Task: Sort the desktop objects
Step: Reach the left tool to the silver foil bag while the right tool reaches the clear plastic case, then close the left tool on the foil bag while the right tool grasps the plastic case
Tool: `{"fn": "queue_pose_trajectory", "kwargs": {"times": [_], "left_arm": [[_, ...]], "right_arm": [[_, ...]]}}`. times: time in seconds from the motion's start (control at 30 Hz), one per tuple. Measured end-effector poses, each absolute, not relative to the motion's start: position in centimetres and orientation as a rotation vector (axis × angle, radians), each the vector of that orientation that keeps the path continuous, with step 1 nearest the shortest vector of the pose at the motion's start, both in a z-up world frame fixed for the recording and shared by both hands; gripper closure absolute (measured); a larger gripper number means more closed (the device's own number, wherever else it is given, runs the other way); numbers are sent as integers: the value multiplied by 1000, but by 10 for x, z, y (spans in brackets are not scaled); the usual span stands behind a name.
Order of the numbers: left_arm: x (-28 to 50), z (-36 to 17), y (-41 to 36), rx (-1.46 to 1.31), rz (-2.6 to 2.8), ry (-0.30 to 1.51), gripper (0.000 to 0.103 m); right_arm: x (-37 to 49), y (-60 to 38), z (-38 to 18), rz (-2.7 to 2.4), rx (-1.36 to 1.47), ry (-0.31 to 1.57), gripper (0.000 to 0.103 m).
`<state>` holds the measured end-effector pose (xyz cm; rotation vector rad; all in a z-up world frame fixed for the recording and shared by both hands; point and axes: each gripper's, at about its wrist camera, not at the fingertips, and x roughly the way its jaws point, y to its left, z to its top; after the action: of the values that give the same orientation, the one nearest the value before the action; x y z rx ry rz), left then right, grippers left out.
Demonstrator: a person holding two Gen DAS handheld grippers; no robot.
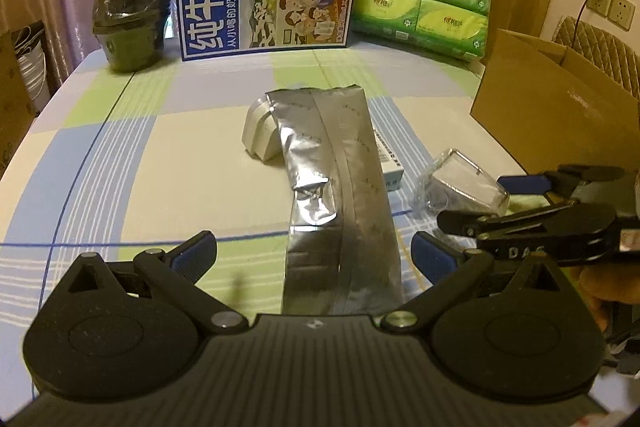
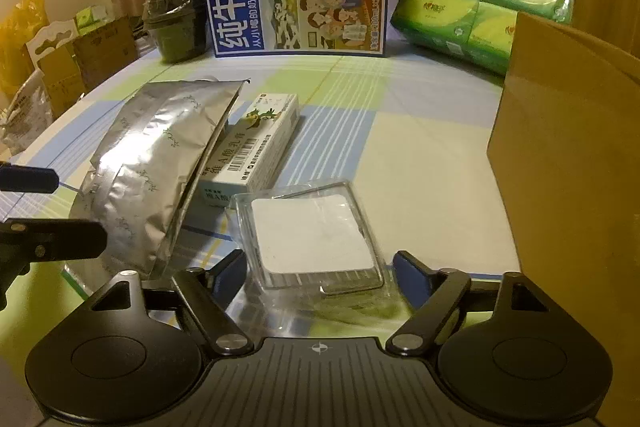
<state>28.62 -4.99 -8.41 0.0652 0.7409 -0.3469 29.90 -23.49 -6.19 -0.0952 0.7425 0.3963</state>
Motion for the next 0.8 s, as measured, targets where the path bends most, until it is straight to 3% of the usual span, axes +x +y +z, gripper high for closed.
{"fn": "queue_pose_trajectory", "kwargs": {"times": [0.3,0.37,0.6,0.8], "left_arm": [[307,-85,-65,83,-359,732,1],[312,-86,-68,81,-360,737,2],[322,-92,-87,143,-348,760,4],[332,-98,-106,223,-304,778,14]], "right_arm": [[302,-230,-64,406,-106,713,40],[302,-231,-63,403,-109,706,48],[299,-239,-61,371,-78,721,50],[292,-247,-59,336,-60,740,50]]}}
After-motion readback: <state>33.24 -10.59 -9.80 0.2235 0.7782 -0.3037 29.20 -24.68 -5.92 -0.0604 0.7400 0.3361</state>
